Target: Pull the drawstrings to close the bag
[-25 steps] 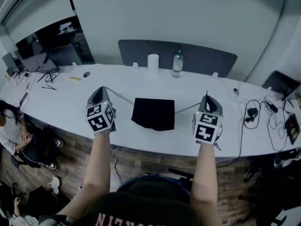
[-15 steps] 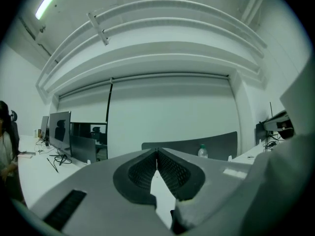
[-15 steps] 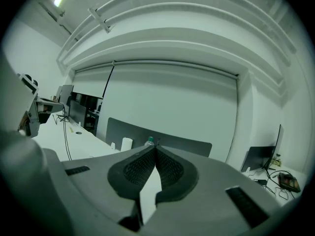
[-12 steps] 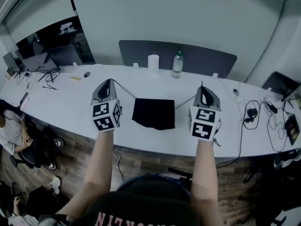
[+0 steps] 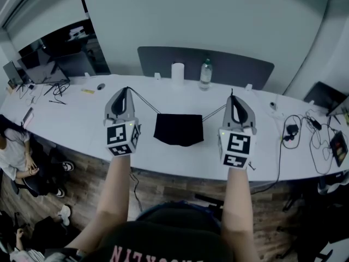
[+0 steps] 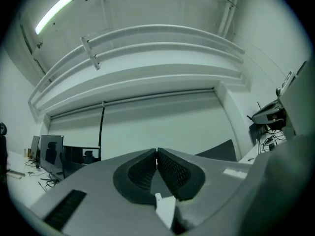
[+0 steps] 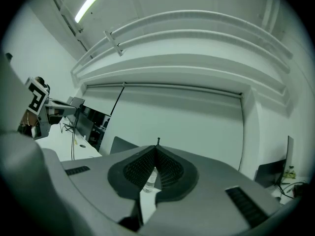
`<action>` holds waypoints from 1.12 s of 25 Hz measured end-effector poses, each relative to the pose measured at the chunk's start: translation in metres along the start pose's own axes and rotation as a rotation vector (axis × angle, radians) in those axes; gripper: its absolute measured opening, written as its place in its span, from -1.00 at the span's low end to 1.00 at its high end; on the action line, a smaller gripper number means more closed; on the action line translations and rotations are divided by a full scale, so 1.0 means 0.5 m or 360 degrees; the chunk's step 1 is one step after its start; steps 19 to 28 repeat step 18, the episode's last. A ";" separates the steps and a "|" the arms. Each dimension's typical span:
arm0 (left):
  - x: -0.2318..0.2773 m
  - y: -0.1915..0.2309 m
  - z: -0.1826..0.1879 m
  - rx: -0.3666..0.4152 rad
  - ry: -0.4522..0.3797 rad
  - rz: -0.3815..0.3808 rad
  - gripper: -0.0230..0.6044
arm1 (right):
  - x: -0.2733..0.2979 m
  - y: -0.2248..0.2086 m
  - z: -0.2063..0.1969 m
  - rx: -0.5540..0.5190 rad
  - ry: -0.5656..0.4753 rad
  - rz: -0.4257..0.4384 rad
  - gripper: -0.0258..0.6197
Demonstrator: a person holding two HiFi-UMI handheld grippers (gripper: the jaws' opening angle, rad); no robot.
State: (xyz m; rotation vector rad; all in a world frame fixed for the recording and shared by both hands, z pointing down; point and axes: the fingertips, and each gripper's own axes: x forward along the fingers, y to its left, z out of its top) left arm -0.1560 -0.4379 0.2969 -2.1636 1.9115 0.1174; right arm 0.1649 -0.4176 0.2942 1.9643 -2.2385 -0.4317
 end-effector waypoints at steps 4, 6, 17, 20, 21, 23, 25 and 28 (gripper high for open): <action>-0.007 0.008 0.012 0.0016 -0.0070 -0.0003 -0.90 | -0.012 0.002 0.013 -0.0034 -0.0059 -0.0014 -0.92; -0.011 0.011 0.015 0.0012 -0.0087 0.0002 -0.90 | -0.015 -0.002 0.015 -0.0037 -0.0067 -0.0032 -0.93; -0.019 0.021 0.037 0.0077 -0.0152 0.0017 -0.90 | -0.034 -0.018 0.043 -0.0065 -0.0143 -0.0118 -0.92; -0.020 0.022 0.038 0.0078 -0.0154 0.0018 -0.90 | -0.034 -0.018 0.043 -0.0064 -0.0143 -0.0124 -0.93; -0.020 0.022 0.038 0.0078 -0.0154 0.0018 -0.90 | -0.034 -0.018 0.043 -0.0064 -0.0143 -0.0124 -0.93; -0.020 0.022 0.038 0.0078 -0.0154 0.0018 -0.90 | -0.034 -0.018 0.043 -0.0064 -0.0143 -0.0124 -0.93; -0.020 0.022 0.038 0.0078 -0.0154 0.0018 -0.90 | -0.034 -0.018 0.043 -0.0064 -0.0143 -0.0124 -0.93; -0.020 0.022 0.038 0.0078 -0.0154 0.0018 -0.90 | -0.034 -0.018 0.043 -0.0064 -0.0143 -0.0124 -0.93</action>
